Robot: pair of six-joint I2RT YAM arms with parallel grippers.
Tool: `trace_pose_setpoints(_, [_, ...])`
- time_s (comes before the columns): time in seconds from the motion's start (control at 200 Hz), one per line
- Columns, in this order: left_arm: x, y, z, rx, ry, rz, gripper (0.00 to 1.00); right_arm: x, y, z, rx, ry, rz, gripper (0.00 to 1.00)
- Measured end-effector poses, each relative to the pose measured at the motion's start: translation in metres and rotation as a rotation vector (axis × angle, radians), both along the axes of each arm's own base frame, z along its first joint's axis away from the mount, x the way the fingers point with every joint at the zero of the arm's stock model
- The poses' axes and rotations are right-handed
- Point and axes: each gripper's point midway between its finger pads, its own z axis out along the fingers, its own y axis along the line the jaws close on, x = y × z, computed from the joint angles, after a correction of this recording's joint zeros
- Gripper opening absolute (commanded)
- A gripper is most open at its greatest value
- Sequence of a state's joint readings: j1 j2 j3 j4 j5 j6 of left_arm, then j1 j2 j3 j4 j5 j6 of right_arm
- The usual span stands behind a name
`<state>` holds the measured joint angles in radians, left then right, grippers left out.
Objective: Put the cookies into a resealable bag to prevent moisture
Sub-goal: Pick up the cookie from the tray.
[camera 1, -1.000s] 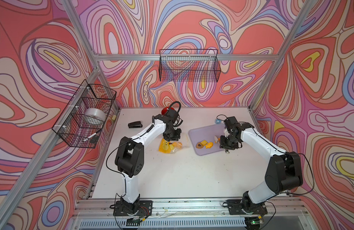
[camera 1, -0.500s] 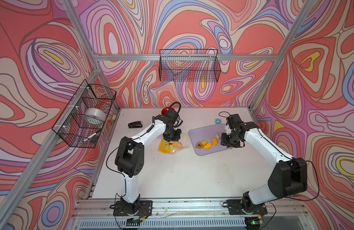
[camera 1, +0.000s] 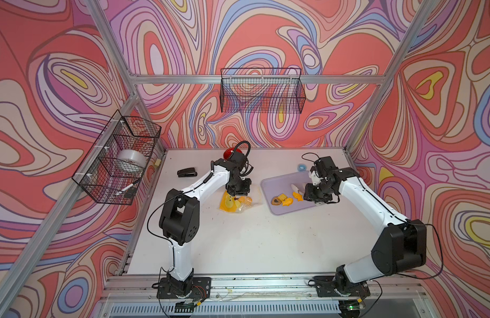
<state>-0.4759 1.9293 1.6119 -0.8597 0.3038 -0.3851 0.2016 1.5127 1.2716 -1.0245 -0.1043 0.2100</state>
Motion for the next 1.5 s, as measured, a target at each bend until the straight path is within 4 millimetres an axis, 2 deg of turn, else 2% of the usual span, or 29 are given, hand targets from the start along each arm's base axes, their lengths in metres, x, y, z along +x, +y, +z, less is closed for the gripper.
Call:
trace_pose_setpoints(0.26, [0.0,0.0,0.0,0.0,0.0,0.0,0.0,-0.016,-0.006,-0.017,-0.032,0.066,0.013,0.47])
trace_pose_setpoints(0.646, [0.0,0.0,0.0,0.001,0.001,0.0,0.0,-0.017,-0.001,-0.022,-0.015,0.082,0.038,0.48])
trace_pose_setpoints(0.856, [0.001,0.0,0.001,-0.001,-0.001,0.0,0.0,-0.019,-0.001,-0.027,-0.016,0.11,0.04,0.34])
trace_pose_setpoints(1.012, [0.002,-0.002,0.002,-0.005,-0.002,-0.001,0.0,-0.02,-0.001,-0.026,-0.015,0.106,0.036,0.29])
trace_pose_setpoints(1.122, [0.002,-0.003,0.002,-0.008,-0.001,-0.004,0.0,-0.019,-0.002,-0.016,-0.015,0.069,0.033,0.27])
trace_pose_setpoints(1.247, [0.003,-0.005,0.002,-0.01,-0.002,-0.01,0.0,-0.014,0.003,0.013,0.026,-0.028,0.046,0.27])
trace_pose_setpoints(1.392, [0.004,-0.005,0.003,-0.01,-0.004,-0.014,0.0,-0.013,0.026,0.05,0.158,-0.124,0.121,0.27])
trace_pose_setpoints(1.502, [0.003,-0.006,0.003,-0.011,-0.004,-0.015,0.0,-0.018,0.046,0.061,0.247,-0.136,0.19,0.27])
